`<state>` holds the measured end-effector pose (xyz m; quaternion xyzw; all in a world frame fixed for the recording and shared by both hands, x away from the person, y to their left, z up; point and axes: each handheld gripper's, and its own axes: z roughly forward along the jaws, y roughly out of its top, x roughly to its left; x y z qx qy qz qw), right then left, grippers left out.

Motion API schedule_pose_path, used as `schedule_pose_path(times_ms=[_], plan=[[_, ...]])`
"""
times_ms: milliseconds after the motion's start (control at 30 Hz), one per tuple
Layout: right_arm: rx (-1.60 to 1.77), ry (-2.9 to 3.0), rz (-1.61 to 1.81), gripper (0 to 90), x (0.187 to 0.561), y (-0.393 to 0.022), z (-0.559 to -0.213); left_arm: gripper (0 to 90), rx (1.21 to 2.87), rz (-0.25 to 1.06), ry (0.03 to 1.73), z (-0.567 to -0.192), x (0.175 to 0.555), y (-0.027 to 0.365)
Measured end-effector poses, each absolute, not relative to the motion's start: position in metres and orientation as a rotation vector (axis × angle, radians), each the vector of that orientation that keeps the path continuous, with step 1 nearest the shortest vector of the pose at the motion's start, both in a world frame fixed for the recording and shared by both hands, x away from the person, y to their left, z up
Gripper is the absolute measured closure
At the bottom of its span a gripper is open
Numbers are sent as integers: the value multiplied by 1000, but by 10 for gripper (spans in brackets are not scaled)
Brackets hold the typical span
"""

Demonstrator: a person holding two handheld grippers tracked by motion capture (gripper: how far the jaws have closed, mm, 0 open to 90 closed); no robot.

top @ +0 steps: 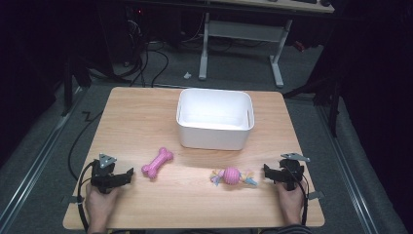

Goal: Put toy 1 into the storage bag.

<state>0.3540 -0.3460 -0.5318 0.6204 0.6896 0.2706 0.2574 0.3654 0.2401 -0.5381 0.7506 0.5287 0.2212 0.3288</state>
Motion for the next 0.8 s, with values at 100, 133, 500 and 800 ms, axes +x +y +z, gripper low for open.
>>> schedule_pose_path(times_ms=[100, 133, 500, 800], plan=[[1682, 1870, 733, 65, 354, -346, -532, 144, 1964, 578, 1383, -538, 365, 240], [1685, 1868, 734, 68, 354, -346, -532, 144, 1964, 577, 1383, -538, 365, 240], [1689, 1861, 735, 89, 351, -344, -531, 147, 1968, 573, 1375, -538, 365, 241], [1688, 1861, 736, 92, 352, -344, -531, 144, 1991, 558, 1346, -538, 366, 244]])
